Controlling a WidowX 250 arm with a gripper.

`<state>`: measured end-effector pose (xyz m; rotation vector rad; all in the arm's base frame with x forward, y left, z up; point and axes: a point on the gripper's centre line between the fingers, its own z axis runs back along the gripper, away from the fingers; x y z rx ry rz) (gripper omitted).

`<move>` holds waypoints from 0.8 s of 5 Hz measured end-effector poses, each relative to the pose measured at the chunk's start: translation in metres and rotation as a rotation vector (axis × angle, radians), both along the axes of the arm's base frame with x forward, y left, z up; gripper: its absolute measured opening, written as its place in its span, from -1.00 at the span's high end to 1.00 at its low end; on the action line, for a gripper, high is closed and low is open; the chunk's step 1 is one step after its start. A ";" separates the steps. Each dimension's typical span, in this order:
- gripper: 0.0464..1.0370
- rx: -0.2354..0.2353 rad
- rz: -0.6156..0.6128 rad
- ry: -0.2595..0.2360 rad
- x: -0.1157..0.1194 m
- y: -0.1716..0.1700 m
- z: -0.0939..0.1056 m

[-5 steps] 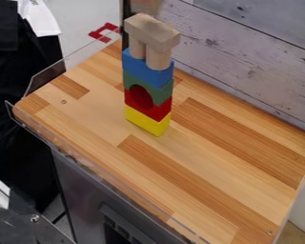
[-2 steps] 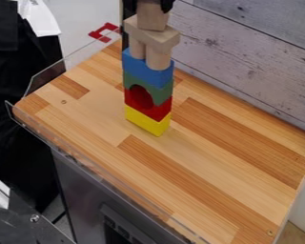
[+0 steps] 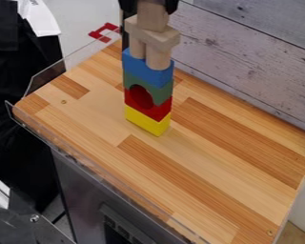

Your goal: Put the cube at the top of the tower

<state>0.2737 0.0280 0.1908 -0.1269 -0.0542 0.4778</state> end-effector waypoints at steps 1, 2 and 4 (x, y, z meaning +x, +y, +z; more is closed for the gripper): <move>-0.94 0.019 0.003 -0.021 0.004 0.000 0.010; -0.93 0.036 0.000 -0.048 0.009 -0.002 0.022; -0.93 0.146 -0.193 -0.015 0.010 -0.066 0.028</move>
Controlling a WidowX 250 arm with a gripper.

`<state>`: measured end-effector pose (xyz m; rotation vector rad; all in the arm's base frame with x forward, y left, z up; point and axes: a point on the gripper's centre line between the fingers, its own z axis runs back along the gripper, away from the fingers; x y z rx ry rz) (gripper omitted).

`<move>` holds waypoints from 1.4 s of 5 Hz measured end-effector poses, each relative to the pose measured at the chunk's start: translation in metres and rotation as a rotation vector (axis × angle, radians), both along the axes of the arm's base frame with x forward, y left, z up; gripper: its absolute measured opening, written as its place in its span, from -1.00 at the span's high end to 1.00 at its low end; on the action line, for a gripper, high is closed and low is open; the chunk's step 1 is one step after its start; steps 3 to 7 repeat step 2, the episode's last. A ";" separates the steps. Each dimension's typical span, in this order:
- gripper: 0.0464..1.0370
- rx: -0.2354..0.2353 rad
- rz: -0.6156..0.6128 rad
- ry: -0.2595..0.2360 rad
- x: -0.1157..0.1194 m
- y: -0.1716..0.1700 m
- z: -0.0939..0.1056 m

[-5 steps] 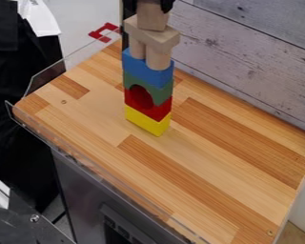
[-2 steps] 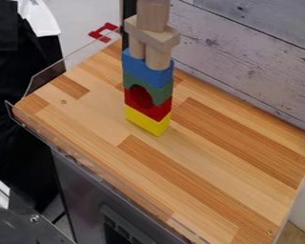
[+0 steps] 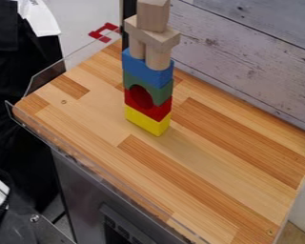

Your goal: Put the cube at the top of the tower

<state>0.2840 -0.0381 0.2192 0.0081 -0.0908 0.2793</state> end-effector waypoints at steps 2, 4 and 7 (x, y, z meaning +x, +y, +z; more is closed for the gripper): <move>-0.93 -0.043 -0.139 0.072 -0.022 -0.082 -0.051; -0.93 -0.043 -0.139 0.072 -0.022 -0.082 -0.051; -0.93 -0.043 -0.139 0.072 -0.022 -0.082 -0.051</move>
